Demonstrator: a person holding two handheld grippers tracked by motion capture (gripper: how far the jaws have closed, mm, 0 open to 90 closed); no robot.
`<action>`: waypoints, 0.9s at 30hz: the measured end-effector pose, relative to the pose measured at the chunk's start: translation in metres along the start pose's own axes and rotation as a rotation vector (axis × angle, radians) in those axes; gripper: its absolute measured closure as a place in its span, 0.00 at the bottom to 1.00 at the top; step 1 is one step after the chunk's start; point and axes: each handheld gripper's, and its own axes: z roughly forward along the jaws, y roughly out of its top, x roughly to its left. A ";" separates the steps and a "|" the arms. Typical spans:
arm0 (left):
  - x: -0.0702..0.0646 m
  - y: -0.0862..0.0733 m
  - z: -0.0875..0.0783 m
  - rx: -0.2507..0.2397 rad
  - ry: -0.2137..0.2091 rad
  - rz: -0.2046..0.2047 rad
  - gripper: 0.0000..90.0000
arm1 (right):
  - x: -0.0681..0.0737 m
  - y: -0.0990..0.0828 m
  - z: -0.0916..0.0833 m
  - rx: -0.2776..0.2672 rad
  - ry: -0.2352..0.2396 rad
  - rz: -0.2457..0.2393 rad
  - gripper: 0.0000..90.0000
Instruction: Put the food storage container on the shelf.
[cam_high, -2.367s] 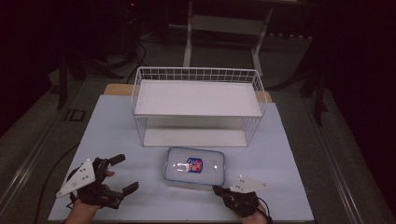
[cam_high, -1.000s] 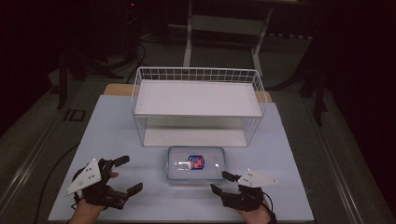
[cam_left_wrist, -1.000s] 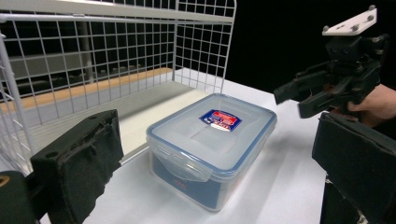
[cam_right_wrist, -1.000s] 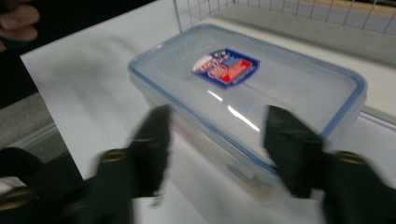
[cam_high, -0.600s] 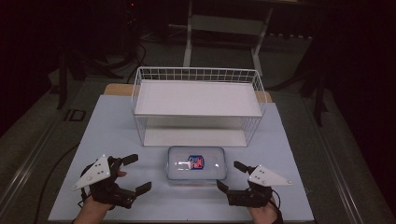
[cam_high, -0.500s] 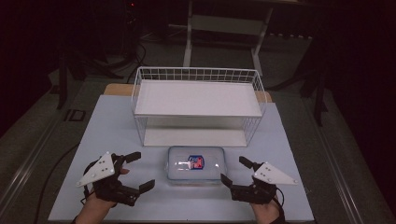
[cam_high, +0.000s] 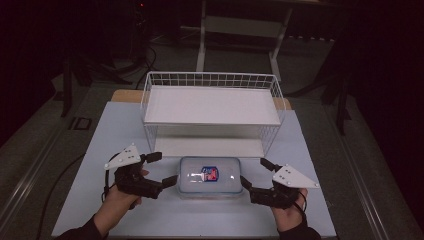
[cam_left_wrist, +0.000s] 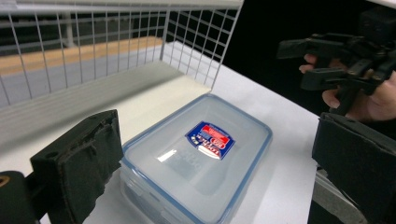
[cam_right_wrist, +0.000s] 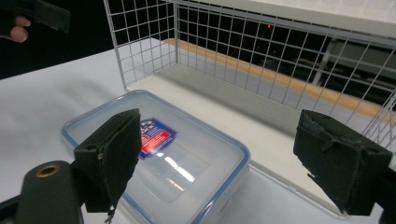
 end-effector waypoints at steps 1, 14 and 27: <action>0.002 0.000 0.002 0.011 -0.003 -0.008 0.02 | 0.000 0.000 0.000 -0.006 -0.001 -0.006 0.17; 0.026 -0.010 0.026 0.109 -0.019 -0.183 0.02 | -0.002 0.000 0.002 0.005 0.016 -0.005 0.15; 0.049 -0.037 0.052 0.258 -0.026 -0.380 0.02 | 0.000 -0.014 0.010 0.053 0.030 0.002 0.11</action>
